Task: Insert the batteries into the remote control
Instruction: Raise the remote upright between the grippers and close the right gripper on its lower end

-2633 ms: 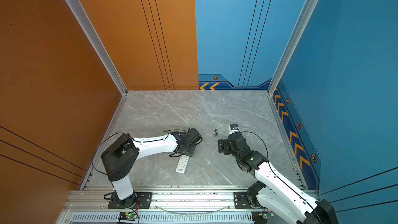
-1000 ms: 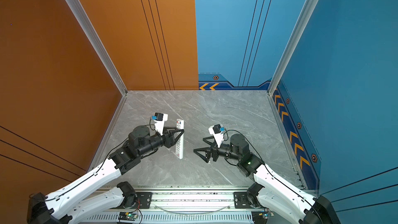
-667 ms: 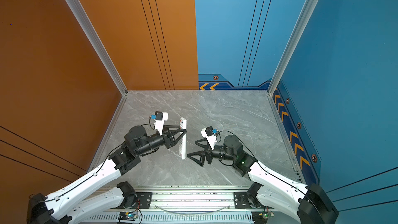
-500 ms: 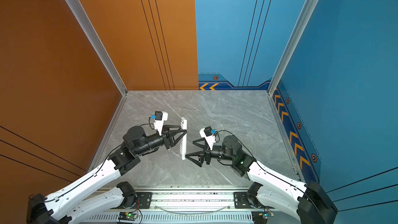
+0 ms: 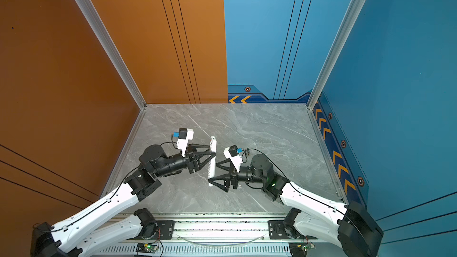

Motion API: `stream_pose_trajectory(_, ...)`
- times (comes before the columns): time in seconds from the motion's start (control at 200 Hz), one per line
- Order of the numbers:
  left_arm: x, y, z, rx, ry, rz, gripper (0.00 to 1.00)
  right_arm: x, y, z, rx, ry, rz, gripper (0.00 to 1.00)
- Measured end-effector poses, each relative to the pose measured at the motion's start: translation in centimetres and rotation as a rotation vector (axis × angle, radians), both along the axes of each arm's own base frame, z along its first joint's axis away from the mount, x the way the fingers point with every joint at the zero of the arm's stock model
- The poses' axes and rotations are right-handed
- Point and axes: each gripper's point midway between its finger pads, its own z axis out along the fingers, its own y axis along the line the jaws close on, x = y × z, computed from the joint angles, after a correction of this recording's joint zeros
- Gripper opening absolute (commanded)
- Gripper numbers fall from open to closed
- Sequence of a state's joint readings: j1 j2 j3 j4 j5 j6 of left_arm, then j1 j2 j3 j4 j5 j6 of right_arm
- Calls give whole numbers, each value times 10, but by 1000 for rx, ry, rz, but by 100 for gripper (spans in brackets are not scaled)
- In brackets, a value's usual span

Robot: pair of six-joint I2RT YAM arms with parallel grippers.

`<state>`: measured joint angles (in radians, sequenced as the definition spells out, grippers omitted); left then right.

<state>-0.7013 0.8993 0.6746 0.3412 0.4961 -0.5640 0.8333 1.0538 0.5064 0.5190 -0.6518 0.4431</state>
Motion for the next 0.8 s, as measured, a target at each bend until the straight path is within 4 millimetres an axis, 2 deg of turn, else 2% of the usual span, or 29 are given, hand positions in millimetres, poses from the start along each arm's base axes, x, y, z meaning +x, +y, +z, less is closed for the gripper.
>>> stream_pose_trajectory(0.175, -9, -6, 2, -10, -6, -53, 0, -6, 6, 5, 19, -14, 38, 89)
stream_pose_trajectory(0.491, -14, -9, 4, -18, -12, -84, 0, -16, 13, 10, 35, -23, 94, 68)
stream_pose_trajectory(0.801, -16, -9, 7, -25, -16, -95, 0, -22, 15, 19, 68, -44, 122, 54)
